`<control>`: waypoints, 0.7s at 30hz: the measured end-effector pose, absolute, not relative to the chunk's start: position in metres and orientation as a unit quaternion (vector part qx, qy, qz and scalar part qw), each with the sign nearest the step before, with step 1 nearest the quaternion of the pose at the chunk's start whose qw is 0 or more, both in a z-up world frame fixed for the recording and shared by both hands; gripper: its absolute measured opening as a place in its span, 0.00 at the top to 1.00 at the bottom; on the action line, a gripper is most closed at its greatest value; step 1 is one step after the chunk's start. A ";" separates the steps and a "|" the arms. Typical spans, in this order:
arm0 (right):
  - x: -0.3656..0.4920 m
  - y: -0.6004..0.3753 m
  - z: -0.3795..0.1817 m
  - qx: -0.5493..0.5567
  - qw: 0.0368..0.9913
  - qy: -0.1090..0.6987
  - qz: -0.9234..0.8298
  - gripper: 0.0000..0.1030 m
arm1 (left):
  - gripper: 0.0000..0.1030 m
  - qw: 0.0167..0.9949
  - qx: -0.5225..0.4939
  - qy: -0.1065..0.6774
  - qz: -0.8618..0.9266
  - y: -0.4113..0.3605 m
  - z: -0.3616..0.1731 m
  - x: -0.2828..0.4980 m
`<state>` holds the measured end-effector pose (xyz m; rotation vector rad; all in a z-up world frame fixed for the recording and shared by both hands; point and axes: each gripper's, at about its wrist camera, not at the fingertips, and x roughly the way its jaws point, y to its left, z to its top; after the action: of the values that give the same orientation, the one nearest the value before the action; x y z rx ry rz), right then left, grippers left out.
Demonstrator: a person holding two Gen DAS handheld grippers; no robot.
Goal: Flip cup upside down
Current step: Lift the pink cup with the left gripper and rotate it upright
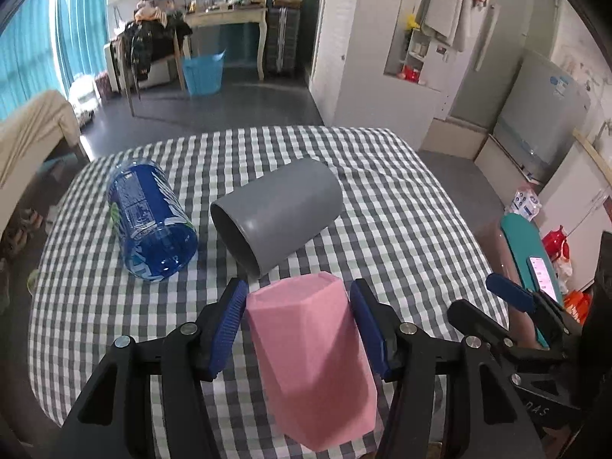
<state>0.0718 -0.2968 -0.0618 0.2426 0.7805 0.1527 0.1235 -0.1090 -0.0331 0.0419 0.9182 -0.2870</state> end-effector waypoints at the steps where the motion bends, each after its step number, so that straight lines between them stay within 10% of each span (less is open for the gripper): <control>1: 0.071 -0.296 -0.061 0.116 0.915 0.379 0.074 0.17 | 0.44 0.888 0.024 0.437 -0.138 -0.109 -0.032 0.119; 21: 0.052 -0.288 -0.053 0.101 0.920 0.371 0.071 0.17 | 0.41 0.885 0.041 0.423 -0.190 -0.120 -0.055 0.067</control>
<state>0.0522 -0.2882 -0.0533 0.2076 0.7622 0.1457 0.0669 -0.1200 -0.0553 0.0844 0.8807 -0.3961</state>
